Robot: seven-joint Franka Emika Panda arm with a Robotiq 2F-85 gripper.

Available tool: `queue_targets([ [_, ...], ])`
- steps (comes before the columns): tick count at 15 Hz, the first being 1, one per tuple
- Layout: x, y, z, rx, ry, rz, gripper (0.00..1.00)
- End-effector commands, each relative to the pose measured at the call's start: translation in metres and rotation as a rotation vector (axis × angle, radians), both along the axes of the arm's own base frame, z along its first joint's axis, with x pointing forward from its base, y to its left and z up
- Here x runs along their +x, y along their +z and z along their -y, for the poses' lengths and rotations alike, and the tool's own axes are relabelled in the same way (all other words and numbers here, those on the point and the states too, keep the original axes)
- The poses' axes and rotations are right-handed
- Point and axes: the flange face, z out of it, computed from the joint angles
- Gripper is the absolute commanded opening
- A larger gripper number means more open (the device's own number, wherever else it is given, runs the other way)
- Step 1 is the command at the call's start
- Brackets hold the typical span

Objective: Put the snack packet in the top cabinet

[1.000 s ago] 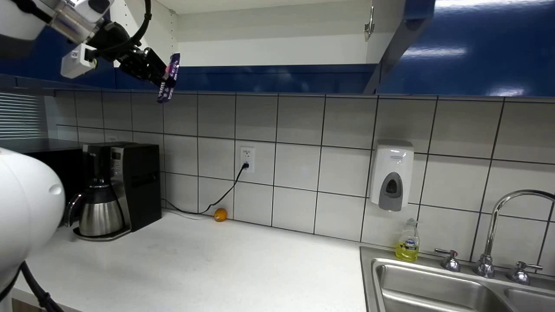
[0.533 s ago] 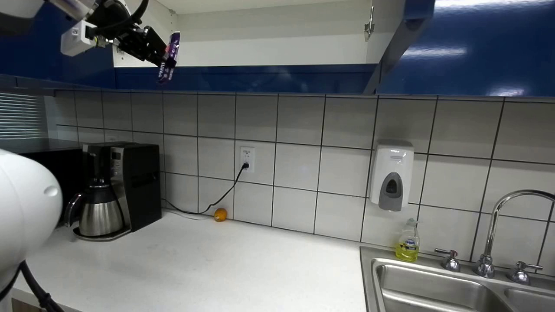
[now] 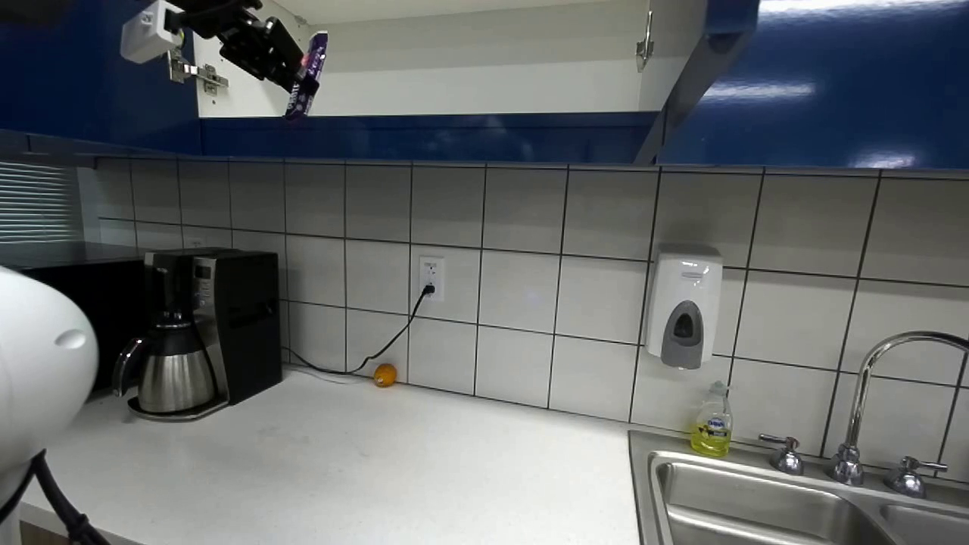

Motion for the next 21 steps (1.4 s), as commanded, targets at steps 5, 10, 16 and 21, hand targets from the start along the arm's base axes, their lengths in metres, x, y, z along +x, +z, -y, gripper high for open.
queue_targets([
  [5, 0.042, 0.038, 0.008, 0.019, 0.016, -0.07, 0.15],
  [10, 0.071, 0.057, 0.012, 0.044, 0.033, -0.124, 0.15],
  [16, 0.104, 0.071, 0.013, 0.078, 0.03, -0.19, 0.15],
  [21, 0.129, 0.075, 0.016, 0.101, 0.007, -0.231, 0.15],
])
